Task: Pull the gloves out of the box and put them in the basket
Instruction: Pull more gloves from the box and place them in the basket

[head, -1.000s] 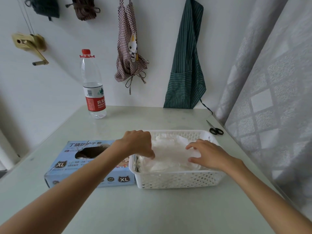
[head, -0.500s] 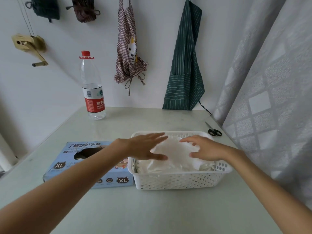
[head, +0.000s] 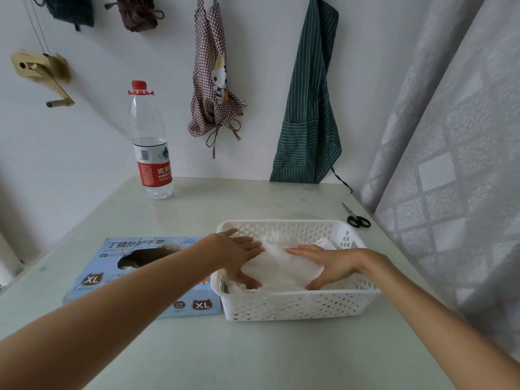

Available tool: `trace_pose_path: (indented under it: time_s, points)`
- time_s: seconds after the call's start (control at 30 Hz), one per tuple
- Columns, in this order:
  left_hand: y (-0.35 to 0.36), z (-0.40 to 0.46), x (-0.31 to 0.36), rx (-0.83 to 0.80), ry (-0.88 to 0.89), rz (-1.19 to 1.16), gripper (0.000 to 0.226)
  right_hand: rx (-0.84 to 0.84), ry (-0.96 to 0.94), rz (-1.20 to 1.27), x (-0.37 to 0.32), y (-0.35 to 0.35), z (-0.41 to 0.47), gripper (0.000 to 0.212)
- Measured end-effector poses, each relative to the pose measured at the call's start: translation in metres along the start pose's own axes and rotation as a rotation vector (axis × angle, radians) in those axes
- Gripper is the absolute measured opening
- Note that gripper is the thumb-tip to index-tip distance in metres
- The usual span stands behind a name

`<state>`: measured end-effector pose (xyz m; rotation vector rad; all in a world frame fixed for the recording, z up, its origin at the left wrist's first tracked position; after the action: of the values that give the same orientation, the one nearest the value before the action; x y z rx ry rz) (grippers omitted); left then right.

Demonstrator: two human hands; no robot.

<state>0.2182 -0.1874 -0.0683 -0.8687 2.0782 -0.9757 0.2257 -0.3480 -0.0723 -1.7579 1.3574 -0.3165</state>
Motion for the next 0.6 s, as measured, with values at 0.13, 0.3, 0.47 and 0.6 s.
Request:
trace_pose_path:
  time_s: [0.13, 0.3, 0.47, 0.6]
  points:
    - [-0.036, -0.029, -0.007, 0.258, 0.072, -0.348, 0.088, 0.277, -0.093, 0.163, 0.008, -0.027, -0.018, 0.07]
    - [-0.043, -0.059, -0.012, 0.313, 0.11, -0.446, 0.045, 0.457, -0.008, -0.021, 0.024, -0.038, -0.044, 0.046]
    - [-0.02, -0.054, -0.004, 0.129, 0.071, -0.219, 0.031, 0.371, 0.131, -0.106, 0.031, -0.023, -0.038, 0.047]
    - [-0.023, -0.055, -0.004, 0.055, 0.03, -0.257, 0.038, 0.339, 0.183, -0.189, 0.027, -0.021, -0.04, 0.046]
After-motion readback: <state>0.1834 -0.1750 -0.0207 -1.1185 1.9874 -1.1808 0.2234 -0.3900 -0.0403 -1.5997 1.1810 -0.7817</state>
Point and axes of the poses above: each hand's wrist, its own z-axis towards the middle knuckle, its own y-axis out of the palm, x = y × z, the point moved 8 cm from there along z, towards the middle knuckle, and after that the axes turned 4 degrees about -x, right-handed, at the moved point
